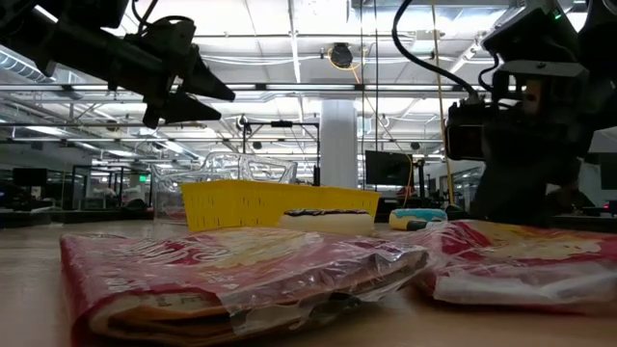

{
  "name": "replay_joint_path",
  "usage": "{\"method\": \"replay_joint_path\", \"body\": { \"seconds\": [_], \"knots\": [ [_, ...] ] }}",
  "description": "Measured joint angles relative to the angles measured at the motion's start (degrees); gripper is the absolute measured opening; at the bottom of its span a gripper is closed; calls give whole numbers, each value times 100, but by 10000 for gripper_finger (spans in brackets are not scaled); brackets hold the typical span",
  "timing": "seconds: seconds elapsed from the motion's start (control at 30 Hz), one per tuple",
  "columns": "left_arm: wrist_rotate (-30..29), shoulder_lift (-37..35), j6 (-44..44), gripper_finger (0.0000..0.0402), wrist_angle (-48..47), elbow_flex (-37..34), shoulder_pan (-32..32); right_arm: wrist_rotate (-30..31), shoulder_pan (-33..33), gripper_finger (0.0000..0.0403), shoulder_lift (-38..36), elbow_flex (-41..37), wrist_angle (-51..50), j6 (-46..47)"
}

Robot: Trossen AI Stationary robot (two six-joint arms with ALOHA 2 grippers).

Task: Pick & Place Food Item
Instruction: Put the right red popcorn bag into the transparent bin

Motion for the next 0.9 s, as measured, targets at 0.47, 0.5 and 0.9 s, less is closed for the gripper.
{"method": "replay_joint_path", "body": {
  "seconds": [0.47, 0.5, 0.9],
  "knots": [
    [-2, 0, 4, 271, -12, 0, 1, -308, -2, 2, 22, -28, 355, -985],
    [-2, 0, 5, 271, -12, 0, 0, -310, -1, 1, 9, -28, 468, -1043],
    [-2, 0, 7, 271, -20, 0, -1, 111, 11, 1, -937, -20, 793, -1943]
  ]
}}
